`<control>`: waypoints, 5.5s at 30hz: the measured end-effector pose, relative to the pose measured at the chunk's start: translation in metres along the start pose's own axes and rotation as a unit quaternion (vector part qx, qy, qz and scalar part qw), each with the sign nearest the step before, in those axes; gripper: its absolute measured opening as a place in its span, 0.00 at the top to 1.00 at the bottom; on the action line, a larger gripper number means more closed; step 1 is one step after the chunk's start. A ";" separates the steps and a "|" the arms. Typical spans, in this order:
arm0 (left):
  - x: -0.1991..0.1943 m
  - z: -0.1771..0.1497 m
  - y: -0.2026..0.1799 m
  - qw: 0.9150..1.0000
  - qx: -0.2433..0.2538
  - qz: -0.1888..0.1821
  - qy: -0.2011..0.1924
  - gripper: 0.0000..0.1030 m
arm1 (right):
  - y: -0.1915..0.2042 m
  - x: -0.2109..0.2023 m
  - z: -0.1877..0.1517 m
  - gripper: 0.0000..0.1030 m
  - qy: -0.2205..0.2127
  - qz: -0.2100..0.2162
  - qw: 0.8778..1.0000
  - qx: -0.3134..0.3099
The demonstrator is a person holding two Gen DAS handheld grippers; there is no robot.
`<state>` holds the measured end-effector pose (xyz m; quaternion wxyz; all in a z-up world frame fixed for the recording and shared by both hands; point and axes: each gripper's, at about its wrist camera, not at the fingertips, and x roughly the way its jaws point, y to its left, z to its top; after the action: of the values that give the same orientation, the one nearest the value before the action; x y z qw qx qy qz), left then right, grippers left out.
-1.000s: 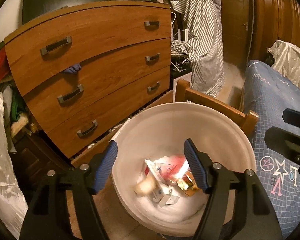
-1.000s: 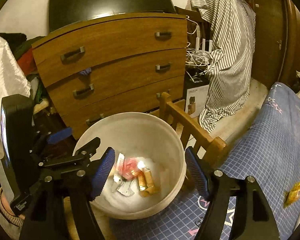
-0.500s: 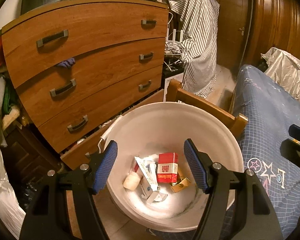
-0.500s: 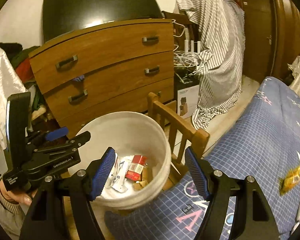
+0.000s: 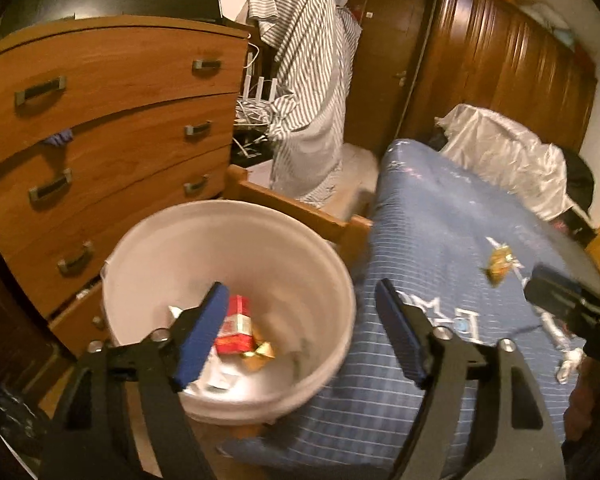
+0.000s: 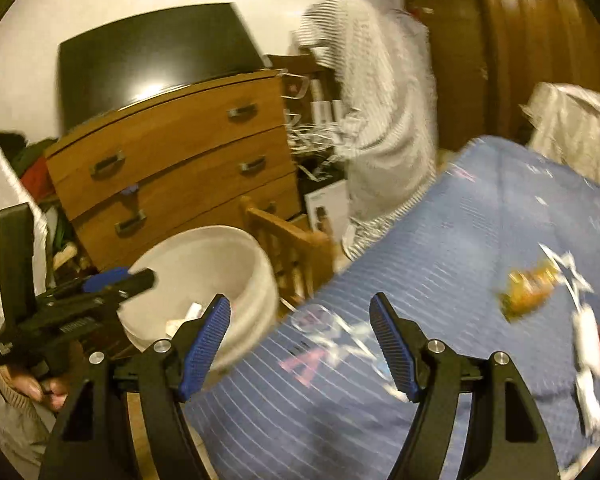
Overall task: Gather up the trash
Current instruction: 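Move both tools back over the trash on the bed, then grasp the orange paper cup with the right tool while the left tool grasps the white towel, then carry the paper cup and towel over the white bucket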
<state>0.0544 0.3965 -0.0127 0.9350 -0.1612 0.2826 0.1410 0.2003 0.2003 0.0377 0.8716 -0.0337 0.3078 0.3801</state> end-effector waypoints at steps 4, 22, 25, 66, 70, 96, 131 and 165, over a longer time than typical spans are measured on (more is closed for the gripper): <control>0.003 -0.017 -0.018 0.999 -0.014 -0.035 0.024 0.23 | -0.046 -0.032 -0.035 0.23 0.009 -0.037 0.998 0.042; 0.011 -0.126 -0.175 0.970 -0.042 -0.199 0.137 0.07 | -0.214 -0.195 -0.211 0.05 0.001 -0.162 0.957 0.241; 0.009 -0.136 -0.194 0.967 -0.019 -0.207 0.149 0.07 | -0.240 -0.210 -0.233 0.05 0.000 -0.170 0.942 0.288; 0.081 -0.118 -0.290 0.968 0.063 -0.177 0.167 0.17 | -0.470 -0.091 -0.155 0.46 0.146 -0.194 0.969 0.038; 0.084 -0.123 -0.285 0.967 0.058 -0.175 0.176 0.17 | -0.473 -0.098 -0.162 0.52 0.133 -0.201 0.968 0.072; 0.062 -0.154 -0.340 0.941 0.124 -0.249 0.191 0.17 | -0.315 -0.293 -0.266 0.55 -0.035 -0.096 0.957 0.272; 0.089 -0.170 -0.416 0.926 0.219 -0.244 0.185 0.64 | -0.308 -0.251 -0.283 0.68 0.011 -0.172 0.951 0.258; 0.003 -0.072 -0.262 0.989 0.146 -0.033 0.003 0.64 | -0.180 -0.209 -0.145 0.68 -0.042 -0.116 0.986 0.114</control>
<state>0.1148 0.1313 -0.0126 0.9518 -0.0327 0.2976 0.0671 0.1407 -0.1039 0.0064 0.9201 0.0469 0.3061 0.2398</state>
